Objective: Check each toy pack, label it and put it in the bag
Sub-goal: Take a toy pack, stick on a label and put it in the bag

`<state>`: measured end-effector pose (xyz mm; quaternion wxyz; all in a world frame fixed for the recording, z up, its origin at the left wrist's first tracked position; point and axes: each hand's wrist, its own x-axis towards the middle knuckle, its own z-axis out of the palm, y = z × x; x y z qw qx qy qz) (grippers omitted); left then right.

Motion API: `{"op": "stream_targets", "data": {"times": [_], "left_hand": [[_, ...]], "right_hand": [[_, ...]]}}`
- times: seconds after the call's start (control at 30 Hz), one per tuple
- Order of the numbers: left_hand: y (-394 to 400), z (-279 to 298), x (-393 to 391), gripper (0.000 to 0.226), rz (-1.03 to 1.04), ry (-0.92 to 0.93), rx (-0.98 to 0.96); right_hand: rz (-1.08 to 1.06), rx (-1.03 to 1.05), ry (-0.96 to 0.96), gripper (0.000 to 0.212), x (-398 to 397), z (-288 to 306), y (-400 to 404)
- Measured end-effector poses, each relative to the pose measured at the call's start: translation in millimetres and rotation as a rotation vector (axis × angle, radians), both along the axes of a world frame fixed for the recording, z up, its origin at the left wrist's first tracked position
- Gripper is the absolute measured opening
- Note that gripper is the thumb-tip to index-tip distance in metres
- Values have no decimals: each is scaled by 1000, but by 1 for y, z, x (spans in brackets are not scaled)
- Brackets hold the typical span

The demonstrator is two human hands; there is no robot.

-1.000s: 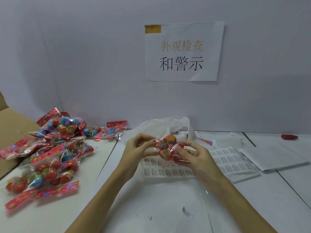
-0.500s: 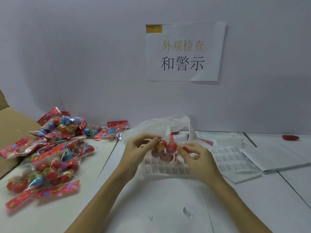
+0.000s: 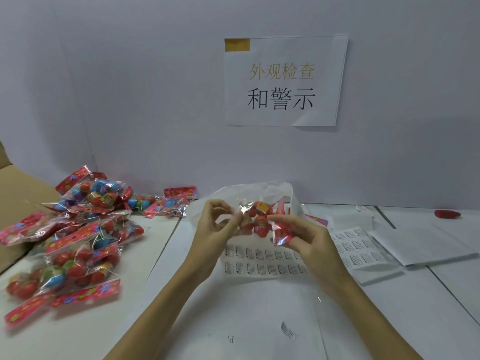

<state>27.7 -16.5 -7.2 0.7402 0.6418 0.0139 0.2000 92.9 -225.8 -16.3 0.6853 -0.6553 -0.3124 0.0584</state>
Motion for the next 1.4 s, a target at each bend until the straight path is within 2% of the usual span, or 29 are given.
{"op": "stream_targets", "data": {"times": [0.07, 0.13, 0.23, 0.33, 0.4, 0.53, 0.7, 0.83, 0.97, 1.03, 1.1, 1.17, 1.23, 1.27, 1.33, 1.4], "left_hand": [[4, -2, 1, 55, -65, 54, 7], [6, -3, 0, 64, -138, 86, 33], [3, -5, 0, 45, -223, 73, 94], [-4, -5, -3, 33, -245, 81, 119], [-9, -3, -4, 25, -194, 78, 128], [-13, 1, -4, 30, -27, 74, 110], [-7, 5, -3, 24, -58, 153, -65], [-7, 5, -4, 19, -28, 46, -61], [-6, 6, -4, 11, -107, -137, -40], [-5, 5, -5, 14, -144, -223, 112], [-3, 3, -4, 16, -184, -244, 261], [-2, 4, -5, 34, -280, -178, 268], [-3, 6, -7, 56, -354, -54, 151], [-5, 5, -6, 60, -347, 6, 82], [-8, 3, -5, 58, -274, 78, 5], [-9, 3, -3, 40, -190, 80, 11]], "right_hand": [[81, 152, 122, 47, -1, 4, -2], [69, 206, 173, 38, -2, 8, -1], [-62, 73, 150, 41, -3, 8, 0], [-108, 25, 83, 26, -4, 3, 3], [-134, 24, 106, 25, -7, 3, 6], [-159, -11, 179, 29, -6, 0, 7], [-80, -24, 316, 39, -1, -1, 7], [-104, 5, 256, 38, 0, 0, 6], [-172, 72, 417, 64, 7, 4, 1], [-21, 133, 642, 63, 7, 7, -4], [174, 178, 737, 50, 4, 11, -8], [181, 178, 668, 47, 6, 9, -10], [99, 152, 570, 48, 6, 11, -10], [88, 143, 530, 46, 4, 13, -9], [118, 128, 480, 45, 1, 14, -10], [134, 106, 458, 43, -1, 15, -10]]}}
